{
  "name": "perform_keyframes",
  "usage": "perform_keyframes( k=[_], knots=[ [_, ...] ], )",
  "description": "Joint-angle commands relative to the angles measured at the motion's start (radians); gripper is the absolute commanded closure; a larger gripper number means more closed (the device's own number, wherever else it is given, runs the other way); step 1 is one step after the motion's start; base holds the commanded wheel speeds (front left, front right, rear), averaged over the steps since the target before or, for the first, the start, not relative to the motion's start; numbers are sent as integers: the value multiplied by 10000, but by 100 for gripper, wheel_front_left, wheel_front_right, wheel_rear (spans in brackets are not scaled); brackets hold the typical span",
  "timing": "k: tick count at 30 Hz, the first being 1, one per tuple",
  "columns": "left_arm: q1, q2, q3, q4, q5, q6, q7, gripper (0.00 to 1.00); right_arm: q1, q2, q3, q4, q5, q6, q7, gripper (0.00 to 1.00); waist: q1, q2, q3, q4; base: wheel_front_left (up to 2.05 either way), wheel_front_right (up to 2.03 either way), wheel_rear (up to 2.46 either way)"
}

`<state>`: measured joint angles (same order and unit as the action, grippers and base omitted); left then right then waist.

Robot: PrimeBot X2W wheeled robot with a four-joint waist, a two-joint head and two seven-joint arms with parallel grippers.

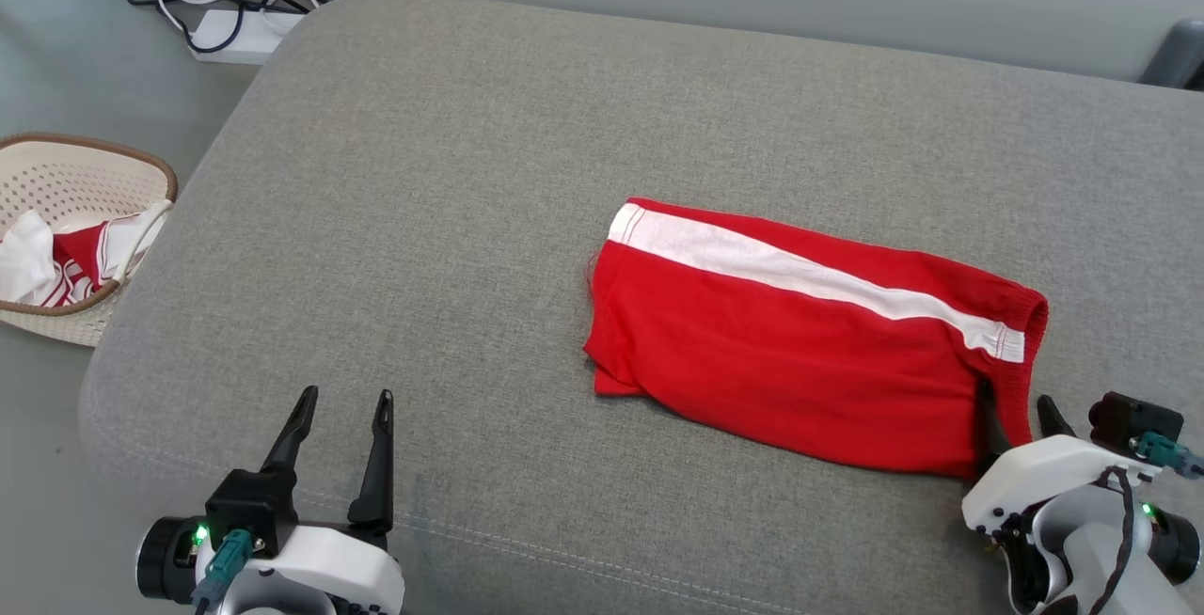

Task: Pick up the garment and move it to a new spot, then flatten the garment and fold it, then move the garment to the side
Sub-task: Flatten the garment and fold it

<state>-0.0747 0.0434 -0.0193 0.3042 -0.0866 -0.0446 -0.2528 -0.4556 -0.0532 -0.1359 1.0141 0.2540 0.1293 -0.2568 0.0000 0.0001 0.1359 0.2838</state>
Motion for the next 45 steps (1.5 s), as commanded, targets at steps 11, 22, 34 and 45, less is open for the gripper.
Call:
perform_keyframes(
  k=[11,22,34,45],
  knots=[
    [-566,77,311,-140,104,-121,-90,0,-610,29,2495,479,2635,14,294,70,0,-1,316,290,0,0,0],
    [-450,71,285,-200,-136,-52,-90,0,-493,-1169,2855,-521,4059,14,11,100,0,-1,76,-331,0,0,0],
    [-388,69,-88,-204,-478,141,-90,0,-176,-2160,4383,-3456,5980,14,1886,100,0,-1,-104,-683,0,0,0],
    [-464,69,-877,-408,-923,288,-90,0,-838,-1237,5323,-4210,6210,14,3414,100,0,-1,-59,369,0,0,0]
  ],
)
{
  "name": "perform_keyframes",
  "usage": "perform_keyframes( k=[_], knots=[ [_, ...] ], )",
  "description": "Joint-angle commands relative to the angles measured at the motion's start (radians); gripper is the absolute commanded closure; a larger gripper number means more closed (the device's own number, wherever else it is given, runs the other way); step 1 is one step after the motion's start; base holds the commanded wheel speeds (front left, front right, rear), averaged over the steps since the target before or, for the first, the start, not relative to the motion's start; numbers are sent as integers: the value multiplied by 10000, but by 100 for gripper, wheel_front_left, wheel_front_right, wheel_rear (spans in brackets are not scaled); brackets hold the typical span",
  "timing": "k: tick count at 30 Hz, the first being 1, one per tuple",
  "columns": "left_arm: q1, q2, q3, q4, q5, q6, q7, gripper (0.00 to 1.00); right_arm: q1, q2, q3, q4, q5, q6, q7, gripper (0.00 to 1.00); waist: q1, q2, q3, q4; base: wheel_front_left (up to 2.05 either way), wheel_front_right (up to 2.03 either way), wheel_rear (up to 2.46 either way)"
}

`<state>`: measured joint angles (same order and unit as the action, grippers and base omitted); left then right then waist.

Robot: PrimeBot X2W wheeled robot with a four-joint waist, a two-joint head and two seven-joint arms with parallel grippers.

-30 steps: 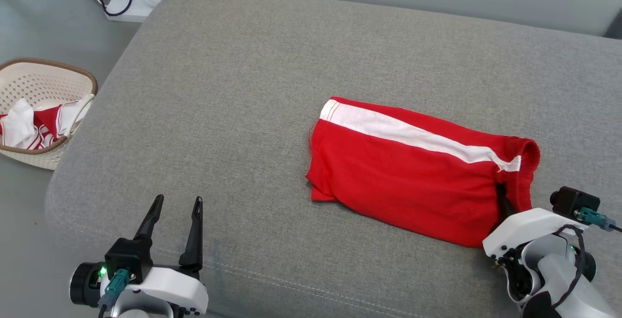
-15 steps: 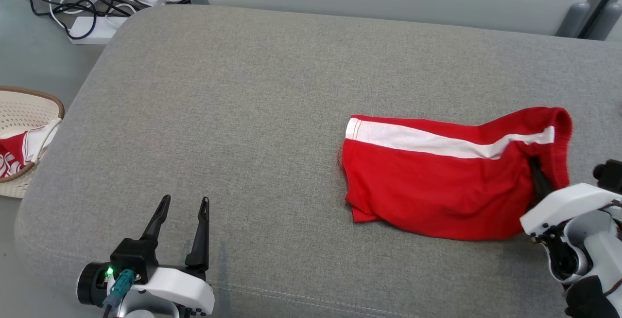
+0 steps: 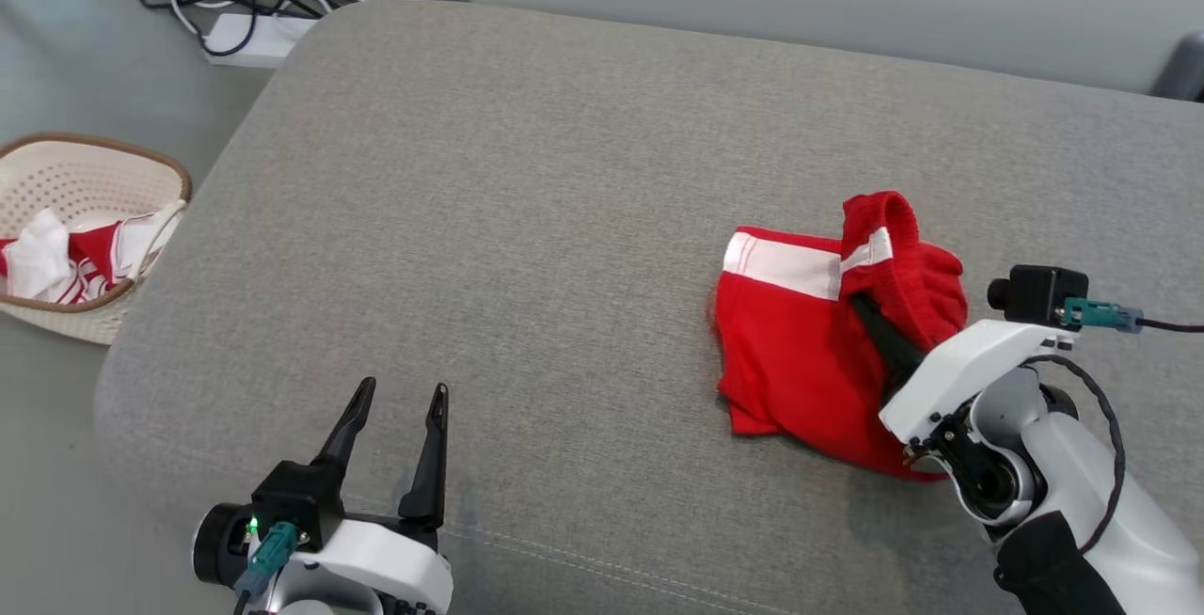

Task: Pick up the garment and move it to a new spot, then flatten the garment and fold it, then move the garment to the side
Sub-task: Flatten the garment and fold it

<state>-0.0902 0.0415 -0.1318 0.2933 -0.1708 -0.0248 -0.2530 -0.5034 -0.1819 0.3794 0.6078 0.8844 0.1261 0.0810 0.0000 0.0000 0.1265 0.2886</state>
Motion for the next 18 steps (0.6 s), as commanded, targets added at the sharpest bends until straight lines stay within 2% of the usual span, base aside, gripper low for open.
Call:
perform_keyframes(
  k=[1,5,7,8,12,18],
  knots=[
    [-297,88,176,-307,-95,102,-88,0,-464,129,162,-22,-161,46,18,100,0,0,46,470,0,0,0],
    [-210,88,-89,-284,-241,185,-88,0,-814,274,101,684,-542,46,-109,100,0,0,80,1054,0,0,0],
    [-172,88,-163,-250,-307,223,-88,0,-939,281,119,1090,-793,46,-125,53,0,0,88,1286,0,0,0],
    [-159,88,-186,-254,-284,244,-88,0,-992,305,128,1234,-870,46,-151,2,0,0,90,1375,0,0,0],
    [-77,88,-111,-290,-220,359,-88,0,-1203,410,327,1371,-1035,46,-203,0,0,0,54,1442,0,0,0],
    [-66,87,147,-367,-130,469,-88,0,-1501,331,396,817,-945,46,-256,0,0,0,-122,1029,0,0,0]
  ],
)
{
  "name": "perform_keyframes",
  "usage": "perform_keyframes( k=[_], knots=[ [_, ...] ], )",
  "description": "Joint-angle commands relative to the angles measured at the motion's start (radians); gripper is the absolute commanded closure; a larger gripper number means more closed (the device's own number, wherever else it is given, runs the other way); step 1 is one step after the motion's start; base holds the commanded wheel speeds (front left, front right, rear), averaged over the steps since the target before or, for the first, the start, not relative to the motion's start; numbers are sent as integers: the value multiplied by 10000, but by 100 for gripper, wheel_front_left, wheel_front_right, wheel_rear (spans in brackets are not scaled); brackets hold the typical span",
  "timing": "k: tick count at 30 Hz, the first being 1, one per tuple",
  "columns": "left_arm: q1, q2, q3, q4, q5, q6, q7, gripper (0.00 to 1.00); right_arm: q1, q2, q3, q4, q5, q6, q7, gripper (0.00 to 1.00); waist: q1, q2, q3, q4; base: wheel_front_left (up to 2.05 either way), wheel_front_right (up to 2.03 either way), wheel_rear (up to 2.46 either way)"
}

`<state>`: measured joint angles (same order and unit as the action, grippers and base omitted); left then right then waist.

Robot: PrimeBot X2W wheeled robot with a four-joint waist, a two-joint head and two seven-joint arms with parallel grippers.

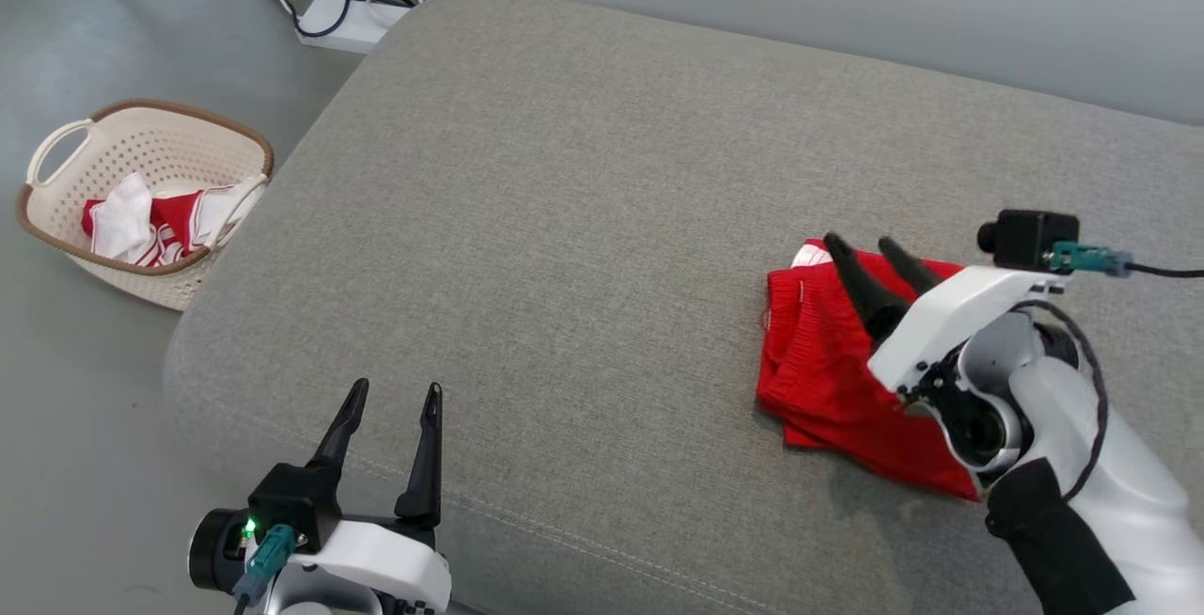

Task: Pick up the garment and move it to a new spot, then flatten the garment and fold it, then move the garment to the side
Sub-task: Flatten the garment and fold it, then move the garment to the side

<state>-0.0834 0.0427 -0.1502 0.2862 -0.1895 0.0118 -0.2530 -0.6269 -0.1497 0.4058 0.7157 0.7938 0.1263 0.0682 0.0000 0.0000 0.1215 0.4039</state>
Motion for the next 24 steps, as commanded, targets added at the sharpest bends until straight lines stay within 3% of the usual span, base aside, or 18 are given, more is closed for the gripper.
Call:
perform_keyframes(
  k=[1,6,12,24],
  knots=[
    [-145,76,369,-337,65,97,-88,0,-324,-39,2,-474,58,44,-246,0,0,0,-108,-238,0,0,0],
    [-172,76,450,-450,107,60,-88,0,-289,-730,-1039,-1327,323,44,-878,0,0,0,-268,-789,0,0,0],
    [-157,76,361,-456,79,13,-88,0,894,-1332,-2285,-1428,667,44,-1014,0,0,0,-231,-1111,0,0,0],
    [-355,76,338,-425,231,-122,-88,0,2488,-626,-2196,-985,1173,44,-937,0,0,0,169,-582,0,0,0]
  ],
)
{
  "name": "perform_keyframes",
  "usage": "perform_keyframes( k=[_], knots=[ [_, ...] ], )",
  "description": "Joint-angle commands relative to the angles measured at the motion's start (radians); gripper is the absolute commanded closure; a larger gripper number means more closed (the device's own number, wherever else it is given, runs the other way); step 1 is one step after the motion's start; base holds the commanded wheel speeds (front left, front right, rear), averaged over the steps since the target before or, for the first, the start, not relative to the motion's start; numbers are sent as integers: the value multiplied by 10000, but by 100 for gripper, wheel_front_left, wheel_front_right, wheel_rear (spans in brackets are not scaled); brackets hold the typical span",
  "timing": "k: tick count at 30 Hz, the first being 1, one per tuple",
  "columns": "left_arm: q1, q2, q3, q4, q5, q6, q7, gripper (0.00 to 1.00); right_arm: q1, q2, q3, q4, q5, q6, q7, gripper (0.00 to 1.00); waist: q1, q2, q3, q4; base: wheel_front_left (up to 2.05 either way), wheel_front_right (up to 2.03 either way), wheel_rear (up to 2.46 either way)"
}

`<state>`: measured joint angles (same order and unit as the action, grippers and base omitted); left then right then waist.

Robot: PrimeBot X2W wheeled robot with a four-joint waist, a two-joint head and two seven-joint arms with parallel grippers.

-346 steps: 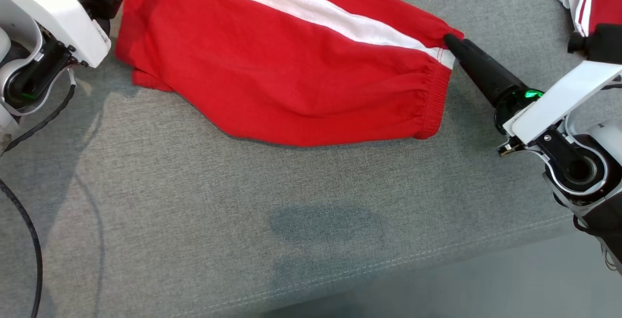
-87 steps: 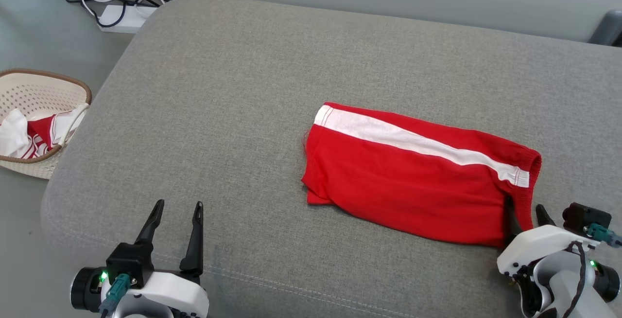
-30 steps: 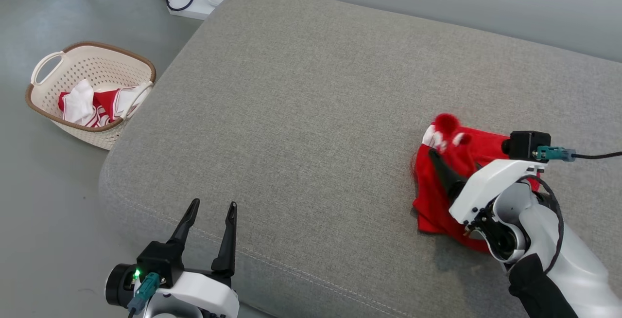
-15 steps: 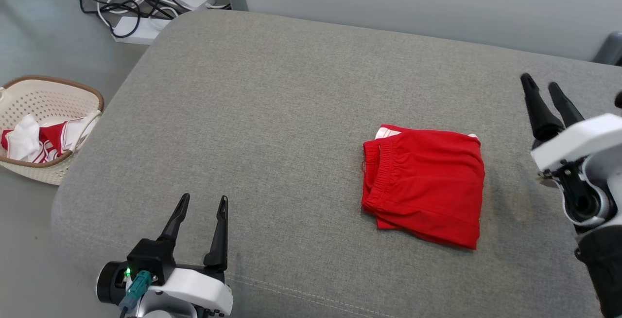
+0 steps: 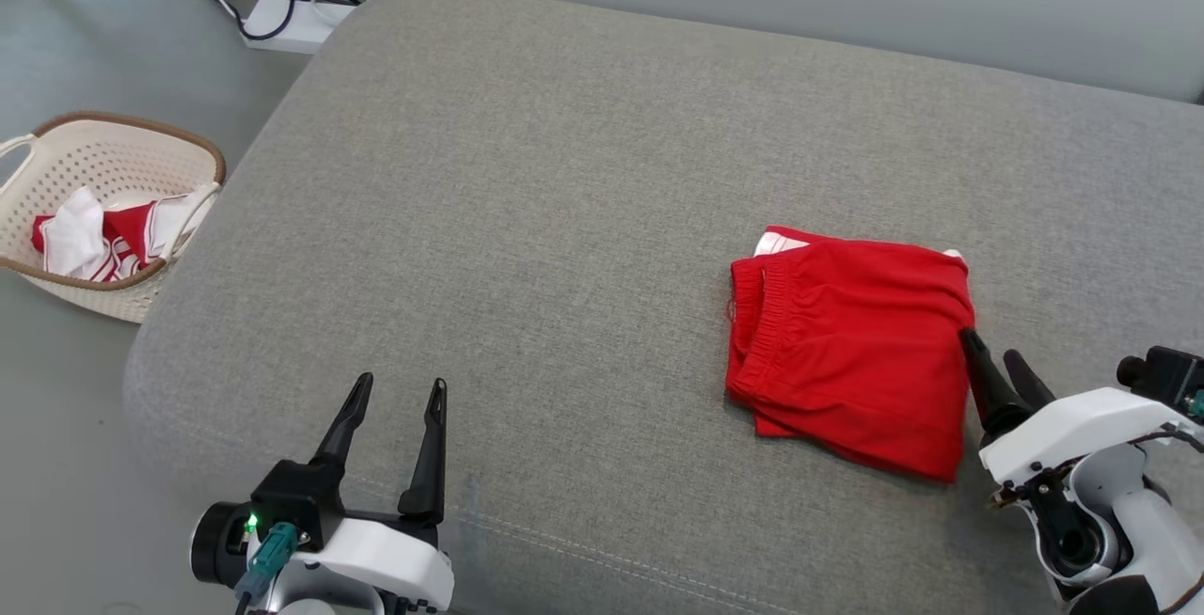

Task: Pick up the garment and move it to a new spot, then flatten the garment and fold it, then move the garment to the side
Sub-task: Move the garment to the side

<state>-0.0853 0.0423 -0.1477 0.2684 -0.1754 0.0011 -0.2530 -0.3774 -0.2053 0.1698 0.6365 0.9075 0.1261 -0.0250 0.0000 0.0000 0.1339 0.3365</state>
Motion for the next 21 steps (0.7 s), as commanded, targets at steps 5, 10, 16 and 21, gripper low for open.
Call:
perform_keyframes(
  k=[5,10,16,21],
  knots=[
    [-344,80,309,-235,51,-17,-88,0,-120,158,275,380,339,46,125,0,0,0,178,454,0,0,0],
    [-346,80,312,-243,46,-40,-88,0,-438,262,513,675,616,46,198,0,0,0,392,630,0,0,0],
    [-463,80,256,-262,26,-23,-88,0,-703,316,974,732,992,46,204,100,0,0,550,708,0,0,0],
    [-485,80,236,-289,16,30,-88,0,-734,238,1176,669,1195,46,-95,100,0,0,481,554,0,0,0]
  ],
)
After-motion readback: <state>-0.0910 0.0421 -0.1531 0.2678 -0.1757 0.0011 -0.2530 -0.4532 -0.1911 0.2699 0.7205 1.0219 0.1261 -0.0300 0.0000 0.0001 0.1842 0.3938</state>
